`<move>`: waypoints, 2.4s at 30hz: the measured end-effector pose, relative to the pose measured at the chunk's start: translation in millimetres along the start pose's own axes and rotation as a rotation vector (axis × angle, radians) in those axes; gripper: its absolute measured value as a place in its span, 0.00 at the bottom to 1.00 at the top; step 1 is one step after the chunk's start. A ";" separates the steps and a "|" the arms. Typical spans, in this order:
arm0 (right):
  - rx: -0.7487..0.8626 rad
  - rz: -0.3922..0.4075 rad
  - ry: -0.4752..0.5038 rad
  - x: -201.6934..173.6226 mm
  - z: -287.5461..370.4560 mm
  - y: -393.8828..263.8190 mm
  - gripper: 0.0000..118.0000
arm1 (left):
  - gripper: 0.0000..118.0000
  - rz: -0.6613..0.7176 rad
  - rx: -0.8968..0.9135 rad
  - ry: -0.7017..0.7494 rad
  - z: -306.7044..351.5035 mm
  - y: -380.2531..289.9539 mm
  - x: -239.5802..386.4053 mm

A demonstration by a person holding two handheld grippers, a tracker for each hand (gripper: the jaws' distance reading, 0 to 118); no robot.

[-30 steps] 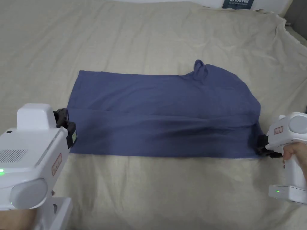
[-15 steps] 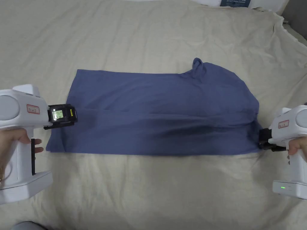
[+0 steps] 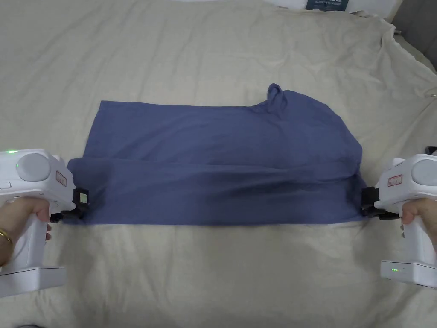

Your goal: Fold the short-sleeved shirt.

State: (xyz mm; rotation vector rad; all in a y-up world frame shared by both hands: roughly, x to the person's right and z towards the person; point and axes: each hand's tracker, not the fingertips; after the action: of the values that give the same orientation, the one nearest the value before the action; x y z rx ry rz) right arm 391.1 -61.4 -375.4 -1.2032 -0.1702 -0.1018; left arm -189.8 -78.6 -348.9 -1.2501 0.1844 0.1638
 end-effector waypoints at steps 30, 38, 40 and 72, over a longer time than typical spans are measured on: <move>0.030 -0.011 0.176 47.2 101.1 -138.9 0.08 | 0.00 0.020 0.130 -0.065 88.7 -128.0 -74.6; 0.005 -0.028 0.113 50.3 56.2 -163.3 0.08 | 0.09 0.040 0.110 -0.036 54.9 -154.6 -66.5; 0.038 -0.034 0.114 52.0 61.6 -159.6 0.20 | 0.47 -0.017 0.101 0.023 61.8 -151.3 -64.9; 1.126 0.003 0.108 -54.3 234.2 -170.3 0.00 | 0.06 -0.120 1.104 -0.066 205.3 -145.0 43.7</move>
State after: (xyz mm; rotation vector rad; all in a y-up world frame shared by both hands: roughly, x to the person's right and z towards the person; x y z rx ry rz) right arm 291.0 95.9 -147.2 -0.0751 -0.1007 -0.0512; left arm -104.7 73.2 -162.3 -0.1540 0.1094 -0.0154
